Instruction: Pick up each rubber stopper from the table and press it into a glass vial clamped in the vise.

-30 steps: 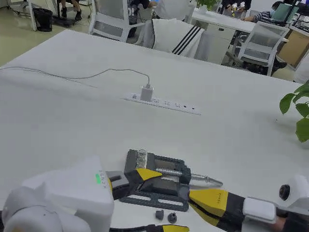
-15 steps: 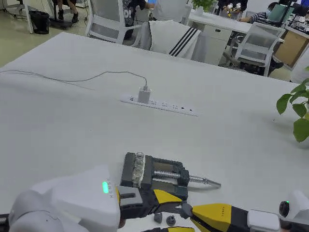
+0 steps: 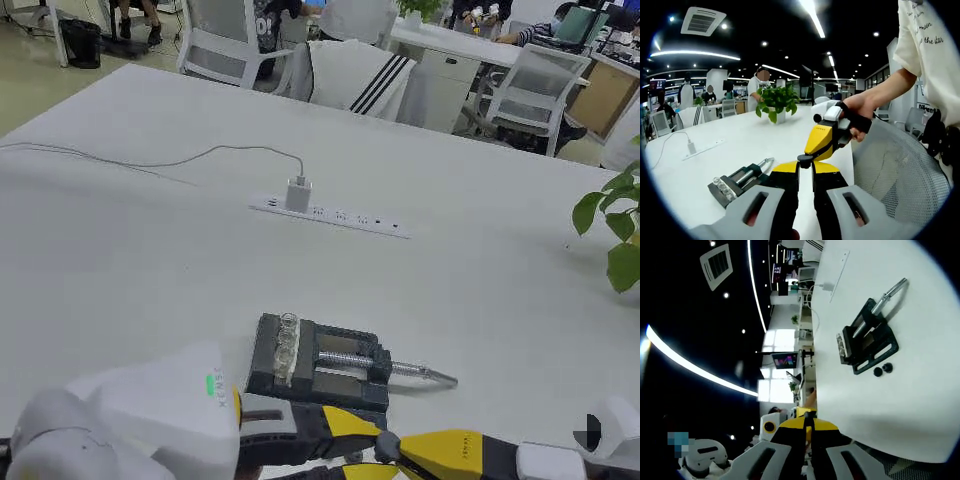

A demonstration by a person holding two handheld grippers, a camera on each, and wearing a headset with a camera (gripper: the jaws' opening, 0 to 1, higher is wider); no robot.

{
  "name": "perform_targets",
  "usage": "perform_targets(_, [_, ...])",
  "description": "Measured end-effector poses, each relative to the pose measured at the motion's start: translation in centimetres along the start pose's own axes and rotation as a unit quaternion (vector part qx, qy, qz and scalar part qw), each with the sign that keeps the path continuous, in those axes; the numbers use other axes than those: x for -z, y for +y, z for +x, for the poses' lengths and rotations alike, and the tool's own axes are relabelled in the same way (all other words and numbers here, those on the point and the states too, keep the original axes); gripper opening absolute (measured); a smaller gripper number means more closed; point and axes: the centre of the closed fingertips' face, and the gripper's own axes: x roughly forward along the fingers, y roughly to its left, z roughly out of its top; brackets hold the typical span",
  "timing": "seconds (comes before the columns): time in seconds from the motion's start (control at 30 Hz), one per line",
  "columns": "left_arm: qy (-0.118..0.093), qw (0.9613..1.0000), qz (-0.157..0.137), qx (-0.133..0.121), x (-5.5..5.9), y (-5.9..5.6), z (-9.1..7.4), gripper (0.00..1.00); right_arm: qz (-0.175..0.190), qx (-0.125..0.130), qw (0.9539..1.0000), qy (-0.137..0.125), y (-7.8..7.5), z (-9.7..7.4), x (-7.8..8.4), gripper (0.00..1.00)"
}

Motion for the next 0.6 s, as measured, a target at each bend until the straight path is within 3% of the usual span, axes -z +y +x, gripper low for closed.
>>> perform_targets(0.6, [0.003,0.9998,-0.011,0.017,0.22,-0.59,0.17,0.05,-0.002,-0.006,0.9998,0.017,-0.22,-0.38,0.59,0.0])
